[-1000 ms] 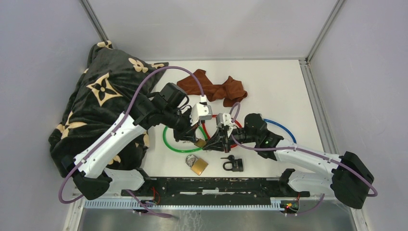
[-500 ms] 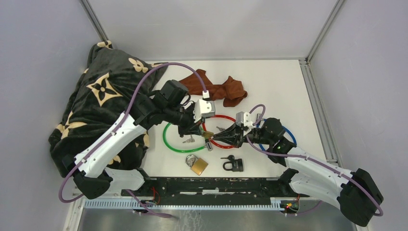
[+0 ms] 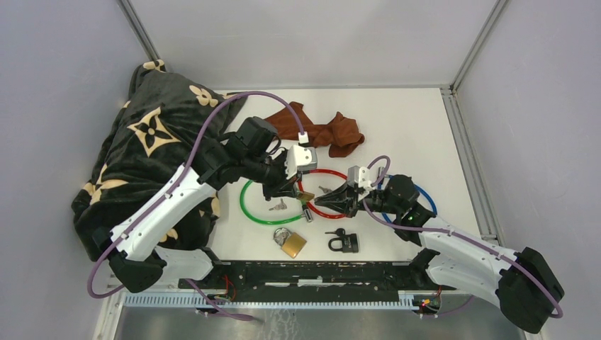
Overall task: Lock with the key
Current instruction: Lock the lock, then place the lock at the center of the board, then place the key at the center of the board, then reset both arms
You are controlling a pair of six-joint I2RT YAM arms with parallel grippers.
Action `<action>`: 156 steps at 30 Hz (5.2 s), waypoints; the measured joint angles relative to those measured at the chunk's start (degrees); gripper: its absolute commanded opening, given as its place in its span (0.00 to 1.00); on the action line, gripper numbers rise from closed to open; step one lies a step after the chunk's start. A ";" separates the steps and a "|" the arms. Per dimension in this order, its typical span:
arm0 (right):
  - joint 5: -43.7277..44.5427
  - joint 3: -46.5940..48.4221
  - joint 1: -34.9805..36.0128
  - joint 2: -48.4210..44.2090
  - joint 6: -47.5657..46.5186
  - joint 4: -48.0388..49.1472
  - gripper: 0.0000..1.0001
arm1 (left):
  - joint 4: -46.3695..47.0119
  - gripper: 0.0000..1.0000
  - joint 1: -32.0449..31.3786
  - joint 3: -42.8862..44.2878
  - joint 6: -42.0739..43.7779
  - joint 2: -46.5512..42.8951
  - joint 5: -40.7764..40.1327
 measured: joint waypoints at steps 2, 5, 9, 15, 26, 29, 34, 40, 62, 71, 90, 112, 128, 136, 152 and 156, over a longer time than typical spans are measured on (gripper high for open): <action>0.48 -0.83 -0.44 0.07 -0.15 0.04 0.00 | 0.00 0.02 0.22 0.02 0.00 0.20 -0.24; 2.62 -3.67 -2.54 0.50 -0.98 -5.07 0.00 | -2.51 0.02 1.70 1.42 -0.11 -0.13 -1.97; 4.13 -6.71 -3.80 1.99 -1.01 -13.79 0.00 | -2.95 0.02 2.91 2.71 -0.11 -1.44 -3.32; 3.52 -5.27 -3.78 -0.15 -1.01 -16.26 0.00 | -4.13 0.02 2.80 2.64 -0.11 -1.92 -3.65; 4.15 -0.28 -3.78 -3.34 -0.96 -18.58 0.00 | -1.97 0.02 2.80 -14.88 3.19 -5.86 -10.54; 4.46 -0.02 -3.63 -3.23 -0.50 -19.28 0.00 | -1.27 0.02 2.67 -24.44 6.47 -8.26 -15.50; 4.90 1.62 -1.68 -1.75 -0.11 -20.00 0.00 | -0.33 0.02 1.36 -37.20 10.73 -10.69 -23.52; 5.51 4.39 2.45 1.57 -0.15 -20.81 0.00 | 0.02 0.02 -0.52 -40.92 13.94 -11.52 -24.33; 7.21 6.88 6.08 4.76 -0.13 -21.09 0.00 | -0.98 0.03 -6.56 -40.52 10.40 -0.85 -31.36; 7.65 6.91 6.23 4.83 -0.22 -21.33 0.00 | -0.48 0.12 -6.71 -40.50 8.70 1.14 -29.77; 9.22 6.88 6.23 3.78 -1.01 -22.29 0.00 | -1.11 0.62 -6.71 -36.79 8.15 1.16 -27.56; 17.16 24.33 30.08 38.82 -6.16 -15.69 0.00 | 8.98 1.00 24.13 -18.93 -7.02 -12.09 -21.92; 25.11 40.30 34.91 53.66 -14.58 -22.93 0.92 | 10.75 1.00 27.47 -22.99 -9.97 -14.23 -24.68; 23.61 38.64 33.55 39.32 -16.33 -31.87 0.98 | 11.02 1.00 27.52 -23.17 -9.99 -14.23 -24.57; 31.52 21.07 -4.81 -0.98 -6.27 -39.54 0.98 | 11.82 1.00 30.16 -24.52 -10.16 -15.52 -21.59; 40.74 11.61 -21.57 -3.50 -1.64 -41.83 0.98 | 13.99 1.00 30.51 -26.97 -11.06 -16.26 -21.62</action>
